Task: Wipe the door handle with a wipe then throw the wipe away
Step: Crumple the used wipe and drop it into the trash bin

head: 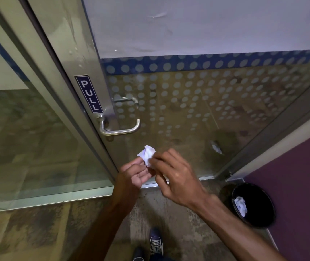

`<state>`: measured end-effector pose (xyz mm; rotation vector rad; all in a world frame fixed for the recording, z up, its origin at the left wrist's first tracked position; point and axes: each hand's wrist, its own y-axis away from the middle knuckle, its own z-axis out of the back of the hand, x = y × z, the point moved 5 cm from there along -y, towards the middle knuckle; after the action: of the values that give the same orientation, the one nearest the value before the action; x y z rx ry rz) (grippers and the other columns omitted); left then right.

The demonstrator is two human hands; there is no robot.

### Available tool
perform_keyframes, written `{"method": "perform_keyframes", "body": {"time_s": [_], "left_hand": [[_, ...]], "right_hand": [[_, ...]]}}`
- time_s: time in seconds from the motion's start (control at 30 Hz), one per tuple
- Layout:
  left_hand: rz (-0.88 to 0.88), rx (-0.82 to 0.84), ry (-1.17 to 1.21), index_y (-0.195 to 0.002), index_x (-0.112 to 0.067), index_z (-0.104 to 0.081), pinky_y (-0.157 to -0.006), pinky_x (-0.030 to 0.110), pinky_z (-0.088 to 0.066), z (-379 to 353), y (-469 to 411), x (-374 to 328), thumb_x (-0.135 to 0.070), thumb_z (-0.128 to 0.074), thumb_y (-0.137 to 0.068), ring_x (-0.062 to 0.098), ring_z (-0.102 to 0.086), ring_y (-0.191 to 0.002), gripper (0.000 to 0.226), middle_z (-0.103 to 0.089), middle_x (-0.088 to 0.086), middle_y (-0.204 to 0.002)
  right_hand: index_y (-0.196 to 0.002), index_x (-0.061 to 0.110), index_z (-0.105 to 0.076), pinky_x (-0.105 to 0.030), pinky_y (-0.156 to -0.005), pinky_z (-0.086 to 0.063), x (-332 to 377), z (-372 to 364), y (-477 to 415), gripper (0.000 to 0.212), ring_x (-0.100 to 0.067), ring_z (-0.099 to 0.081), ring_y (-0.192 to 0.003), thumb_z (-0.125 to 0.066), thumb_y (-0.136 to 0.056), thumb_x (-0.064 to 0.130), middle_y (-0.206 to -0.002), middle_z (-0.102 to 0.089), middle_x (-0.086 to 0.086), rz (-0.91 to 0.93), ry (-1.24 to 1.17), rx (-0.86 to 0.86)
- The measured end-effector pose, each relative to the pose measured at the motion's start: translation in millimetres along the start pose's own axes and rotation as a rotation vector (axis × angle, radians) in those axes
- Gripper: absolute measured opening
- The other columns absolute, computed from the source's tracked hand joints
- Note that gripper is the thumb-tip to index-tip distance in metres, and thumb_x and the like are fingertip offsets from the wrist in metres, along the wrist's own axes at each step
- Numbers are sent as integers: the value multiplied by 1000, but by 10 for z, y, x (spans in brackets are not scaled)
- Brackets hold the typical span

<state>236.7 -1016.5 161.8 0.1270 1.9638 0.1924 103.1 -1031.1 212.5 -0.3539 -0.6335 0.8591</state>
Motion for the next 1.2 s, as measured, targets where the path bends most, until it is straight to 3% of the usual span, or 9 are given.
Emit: {"method": "perform_keyframes", "body": {"time_s": [0.17, 0.3, 0.4, 0.6, 0.77, 0.9, 0.97, 1.07, 1.2], "left_hand": [[46, -41, 219, -87, -5, -70, -81, 29, -63, 31, 85, 105, -11, -68, -88, 19, -76, -90, 7, -76, 12, -92], [64, -83, 58, -97, -11, -80, -74, 24, -63, 7, 222, 161, -12, -70, -87, 12, -79, -81, 14, -82, 4, -93], [49, -44, -1, -111, -12, -72, -74, 23, -62, -52, 352, 136, -5, -71, -93, 15, -79, -81, 19, -83, 7, -96], [79, 136, -112, -111, -19, -77, -78, 23, -62, -225, 615, 177, -21, -81, -87, 19, -79, -99, 24, -81, 12, -111], [165, 176, -162, -109, -14, -79, -97, 44, -59, -386, 732, 418, -13, -82, -86, 40, -75, -109, 23, -80, 20, -110], [157, 190, -281, -96, -13, -79, -72, 25, -63, -650, 758, 554, 4, -79, -86, 23, -78, -88, 19, -81, 16, -99], [141, 190, -339, -97, -12, -77, -71, 23, -63, -828, 768, 630, 6, -77, -88, 19, -77, -85, 20, -81, 16, -97], [-5, 235, -559, -108, -15, -76, -83, 21, -61, -1142, 759, 751, -2, -76, -92, 16, -76, -99, 20, -81, 4, -105], [-246, 297, -995, -136, -17, -66, -113, 29, -45, -1624, 738, 1086, -29, -73, -97, 9, -59, -132, 42, -66, -2, -141]], "right_hand": [[-115, -1, -73, -41, -89, -53, 154, 65, 238, 45, -29, -64, -107, -63, -72, -12, -125, -71, -12, -85, -56, 7], [-108, -2, -76, -29, -93, -54, 270, 220, 409, 40, -23, -68, -105, -64, -76, -23, -116, -76, -9, -206, -178, -192], [-108, 6, -78, -23, -86, -55, 281, 348, 547, 26, -12, -69, -99, -68, -88, -8, -110, -76, 0, -414, -218, -359], [-131, 20, -70, -12, -78, -52, 258, 386, 822, 48, -10, -69, -93, -83, -86, 10, -118, -67, 7, -638, -433, -157], [-119, 18, -77, -26, -78, -57, 298, 517, 1222, 39, -8, -70, -86, -86, -82, 9, -102, -74, 6, -724, -474, -201], [-97, 17, -82, -28, -67, -55, 252, 666, 1572, 16, -9, -69, -73, -85, -83, 9, -84, -74, 5, -774, -406, -291], [-92, 17, -83, -35, -65, -56, 184, 762, 1764, 14, -16, -68, -70, -84, -83, 6, -82, -74, 1, -825, -382, -355], [-91, 17, -83, -40, -66, -56, 38, 939, 2060, 16, -20, -69, -71, -82, -82, 3, -82, -74, -1, -890, -371, -447], [-92, 15, -83, -39, -69, -58, -275, 1251, 2551, 17, -19, -69, -72, -80, -83, 1, -84, -75, 0, -981, -314, -529]]}}
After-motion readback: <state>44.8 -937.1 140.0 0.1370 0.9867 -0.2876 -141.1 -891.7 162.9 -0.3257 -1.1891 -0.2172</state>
